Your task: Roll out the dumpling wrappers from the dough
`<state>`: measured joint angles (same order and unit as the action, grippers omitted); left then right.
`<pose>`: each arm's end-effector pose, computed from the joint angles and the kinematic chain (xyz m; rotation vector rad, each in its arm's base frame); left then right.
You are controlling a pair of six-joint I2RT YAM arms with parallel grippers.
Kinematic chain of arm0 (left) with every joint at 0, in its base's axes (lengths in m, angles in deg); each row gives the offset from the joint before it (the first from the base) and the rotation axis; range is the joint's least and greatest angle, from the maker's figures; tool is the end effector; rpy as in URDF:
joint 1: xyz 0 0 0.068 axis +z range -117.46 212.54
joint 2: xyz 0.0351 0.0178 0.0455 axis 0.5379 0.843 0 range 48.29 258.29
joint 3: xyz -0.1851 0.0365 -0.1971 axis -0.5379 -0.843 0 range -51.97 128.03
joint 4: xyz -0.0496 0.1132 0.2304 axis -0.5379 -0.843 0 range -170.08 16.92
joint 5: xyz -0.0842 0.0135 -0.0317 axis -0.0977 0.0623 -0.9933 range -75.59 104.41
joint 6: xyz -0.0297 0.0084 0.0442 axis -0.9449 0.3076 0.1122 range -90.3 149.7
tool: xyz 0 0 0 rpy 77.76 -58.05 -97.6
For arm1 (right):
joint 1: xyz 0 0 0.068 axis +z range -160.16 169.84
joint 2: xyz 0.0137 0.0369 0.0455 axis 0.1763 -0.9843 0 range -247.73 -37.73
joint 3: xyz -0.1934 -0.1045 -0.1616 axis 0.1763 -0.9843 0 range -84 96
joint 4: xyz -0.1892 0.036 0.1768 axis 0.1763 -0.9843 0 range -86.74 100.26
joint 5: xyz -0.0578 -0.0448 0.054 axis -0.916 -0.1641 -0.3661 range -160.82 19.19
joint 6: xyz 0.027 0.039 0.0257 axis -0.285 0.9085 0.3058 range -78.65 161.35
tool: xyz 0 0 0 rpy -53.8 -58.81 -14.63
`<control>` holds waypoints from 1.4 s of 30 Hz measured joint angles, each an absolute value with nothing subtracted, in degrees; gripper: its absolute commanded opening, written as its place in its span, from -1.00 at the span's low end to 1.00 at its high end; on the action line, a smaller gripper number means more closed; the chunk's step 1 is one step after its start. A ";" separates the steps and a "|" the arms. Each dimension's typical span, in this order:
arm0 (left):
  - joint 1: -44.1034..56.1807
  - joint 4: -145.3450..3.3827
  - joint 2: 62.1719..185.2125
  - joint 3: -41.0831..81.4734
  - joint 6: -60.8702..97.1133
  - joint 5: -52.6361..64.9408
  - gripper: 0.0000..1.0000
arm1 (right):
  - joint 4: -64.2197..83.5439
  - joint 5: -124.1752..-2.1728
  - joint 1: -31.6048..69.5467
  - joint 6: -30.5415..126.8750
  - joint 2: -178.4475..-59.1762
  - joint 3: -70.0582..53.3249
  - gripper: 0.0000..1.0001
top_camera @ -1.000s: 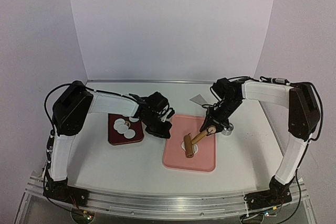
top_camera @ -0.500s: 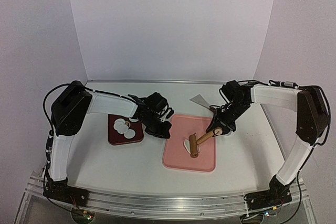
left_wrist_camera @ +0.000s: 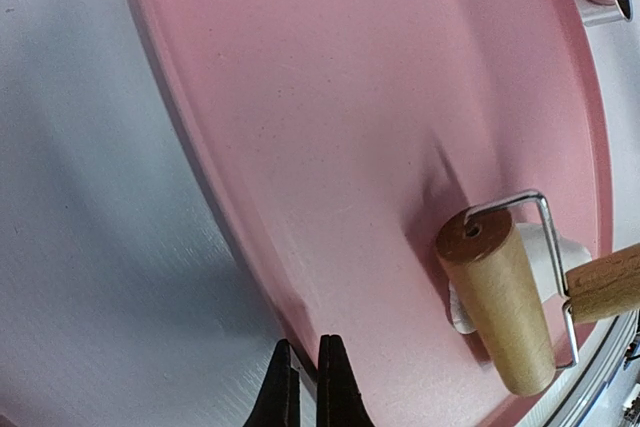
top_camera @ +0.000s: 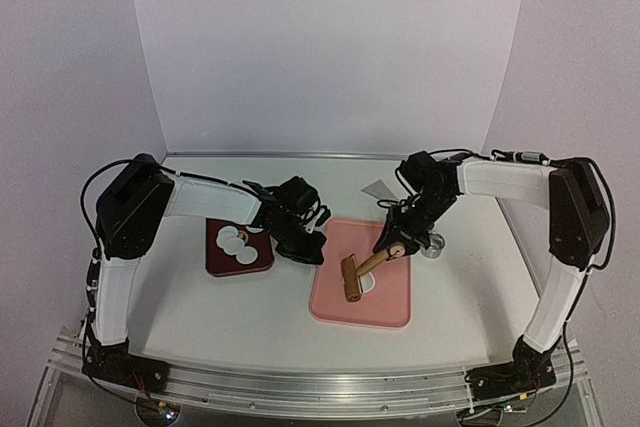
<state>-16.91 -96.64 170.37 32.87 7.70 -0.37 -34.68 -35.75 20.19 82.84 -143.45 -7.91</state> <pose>0.2821 -0.3438 0.1421 0.7531 2.6858 -0.7178 0.3016 0.2003 0.1993 -0.1549 -2.8391 -0.9525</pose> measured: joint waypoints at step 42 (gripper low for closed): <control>-17.02 -97.33 170.28 33.06 7.83 -0.37 -1.00 | -35.34 -34.35 12.32 80.84 -137.94 -14.93 -1.00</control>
